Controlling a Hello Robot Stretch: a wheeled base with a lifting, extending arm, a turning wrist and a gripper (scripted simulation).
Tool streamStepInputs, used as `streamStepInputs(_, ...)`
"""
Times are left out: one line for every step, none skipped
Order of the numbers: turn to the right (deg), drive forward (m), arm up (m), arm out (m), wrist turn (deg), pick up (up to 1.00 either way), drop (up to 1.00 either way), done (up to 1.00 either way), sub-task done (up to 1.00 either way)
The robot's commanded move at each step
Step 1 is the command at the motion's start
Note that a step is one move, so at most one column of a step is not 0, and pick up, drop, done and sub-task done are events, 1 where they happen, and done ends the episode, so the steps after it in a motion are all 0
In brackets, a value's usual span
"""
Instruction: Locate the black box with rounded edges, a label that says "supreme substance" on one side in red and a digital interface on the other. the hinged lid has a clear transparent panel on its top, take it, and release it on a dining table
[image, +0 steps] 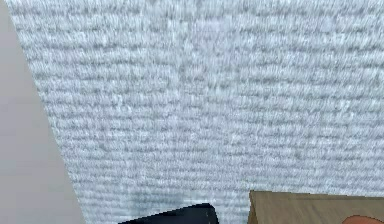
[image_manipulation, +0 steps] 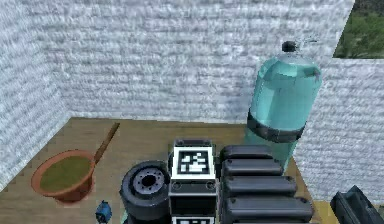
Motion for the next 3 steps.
streamStepInputs(0.0, 0.00, 0.00, 0.24, 0.0, 0.00, 0.00, 0.00, 0.00)
streamStepInputs(0.0, 0.00, 0.00, 0.00, 45.0, 0.00, 0.00, 0.00, 0.00)
streamStepInputs(0.0, 0.00, 0.00, 0.00, 45.0, 0.00, 0.00, 0.00, 0.00)
